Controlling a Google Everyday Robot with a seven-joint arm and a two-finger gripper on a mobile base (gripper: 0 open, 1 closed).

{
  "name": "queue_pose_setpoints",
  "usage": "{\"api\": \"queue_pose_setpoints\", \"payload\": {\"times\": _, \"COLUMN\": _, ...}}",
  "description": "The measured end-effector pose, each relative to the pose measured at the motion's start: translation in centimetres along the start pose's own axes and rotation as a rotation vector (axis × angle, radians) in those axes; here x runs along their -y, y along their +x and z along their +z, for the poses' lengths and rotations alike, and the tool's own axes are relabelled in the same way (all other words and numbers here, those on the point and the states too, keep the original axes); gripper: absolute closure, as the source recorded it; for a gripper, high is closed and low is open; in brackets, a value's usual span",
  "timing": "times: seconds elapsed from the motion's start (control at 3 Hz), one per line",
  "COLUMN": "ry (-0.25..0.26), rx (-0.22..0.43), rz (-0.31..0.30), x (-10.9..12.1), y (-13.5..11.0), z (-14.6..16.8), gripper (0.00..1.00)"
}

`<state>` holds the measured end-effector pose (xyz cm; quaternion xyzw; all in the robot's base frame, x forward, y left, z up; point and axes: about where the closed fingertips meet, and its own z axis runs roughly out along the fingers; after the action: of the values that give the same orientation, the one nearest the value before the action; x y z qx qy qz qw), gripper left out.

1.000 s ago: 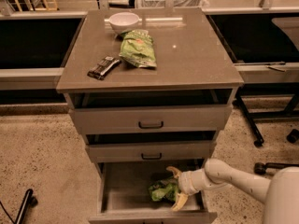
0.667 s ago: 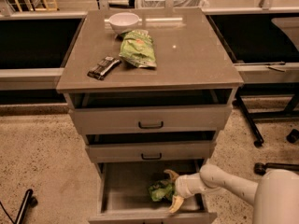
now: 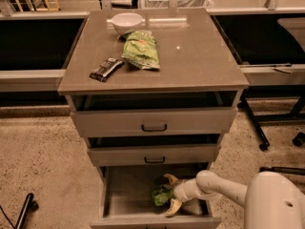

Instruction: Pick green rice chip bag from bottom drawer and place on counter

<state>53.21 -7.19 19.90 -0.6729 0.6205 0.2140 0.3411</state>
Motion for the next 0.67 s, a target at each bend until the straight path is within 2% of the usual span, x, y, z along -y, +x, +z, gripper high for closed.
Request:
{"api": "queue_pose_setpoints", "payload": {"times": 0.33, "ry": 0.020, "rx": -0.026, "rz": 0.003, "x": 1.4, "y": 1.6, "z": 2.1, "gripper": 0.22}}
{"api": "queue_pose_setpoints", "payload": {"times": 0.67, "ry": 0.021, "rx": -0.049, "rz": 0.018, "x": 2.0, "y": 3.0, "z": 3.4, "gripper": 0.24}}
